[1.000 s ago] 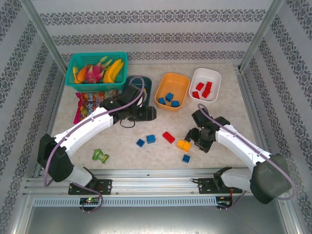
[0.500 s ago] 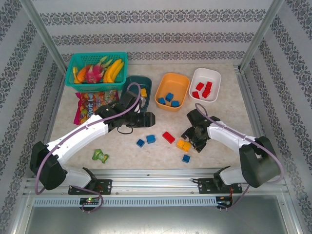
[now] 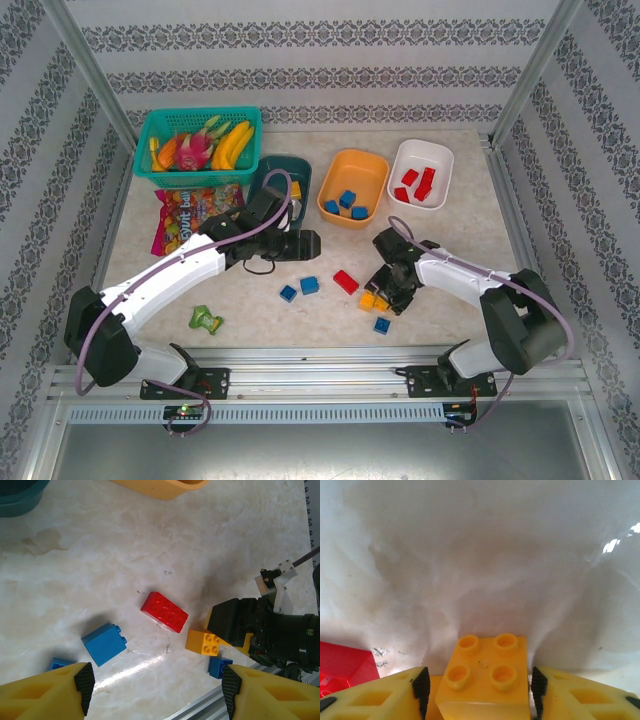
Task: Sort the legos into containers by color
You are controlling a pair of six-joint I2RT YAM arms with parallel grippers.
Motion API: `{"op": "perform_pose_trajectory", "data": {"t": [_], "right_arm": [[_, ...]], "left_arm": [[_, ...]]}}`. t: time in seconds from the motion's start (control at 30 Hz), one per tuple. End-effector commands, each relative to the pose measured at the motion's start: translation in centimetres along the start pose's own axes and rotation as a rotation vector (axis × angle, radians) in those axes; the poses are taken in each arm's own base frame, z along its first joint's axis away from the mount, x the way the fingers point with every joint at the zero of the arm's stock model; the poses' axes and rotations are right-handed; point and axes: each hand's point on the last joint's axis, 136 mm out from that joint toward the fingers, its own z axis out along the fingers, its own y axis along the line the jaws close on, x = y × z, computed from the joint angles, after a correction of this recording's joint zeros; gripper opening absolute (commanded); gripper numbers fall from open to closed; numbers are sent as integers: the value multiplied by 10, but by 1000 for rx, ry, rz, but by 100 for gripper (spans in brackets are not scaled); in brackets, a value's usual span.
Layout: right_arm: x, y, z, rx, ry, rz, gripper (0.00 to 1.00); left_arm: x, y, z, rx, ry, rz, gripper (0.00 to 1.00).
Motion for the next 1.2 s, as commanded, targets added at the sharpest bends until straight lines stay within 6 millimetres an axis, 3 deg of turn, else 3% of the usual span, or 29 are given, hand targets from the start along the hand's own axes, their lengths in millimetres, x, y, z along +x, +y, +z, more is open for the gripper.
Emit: {"op": "perform_pose_trajectory", "data": {"t": [0.0,0.1,0.27,0.4,0.57,0.7,0.83,0.93,1.03,1.17], "right_arm": [[-2,0,1,17,-15,31,54],[-6,3,-1,25,-36,13,48],[-13,9,-5,39,-57,-26,31],[-26,25,-32,1,-155,-95,23],[-37,77,-82,-67,-285,-300,21],[-25,145,-103,-205,-311,-493,22],[-6,217,-106,-277,-298,-662,21],[3,259,-98,-306,-277,-732,21],[10,290,-83,-324,-239,-774,20],[12,316,-61,-307,-223,-813,20]], "left_arm": [[-9,-19,-5,57,-31,30,71],[-9,-20,-6,63,-32,32,71],[-8,-19,-8,61,-38,29,71],[-13,-17,-16,39,-61,27,71],[-30,-12,-34,11,-108,2,71],[-45,9,-49,-78,-152,-59,71],[-50,54,-64,-233,-191,-186,71],[-50,79,-72,-281,-218,-270,71],[-48,95,-81,-318,-249,-316,71],[-46,105,-88,-328,-268,-344,71]]}}
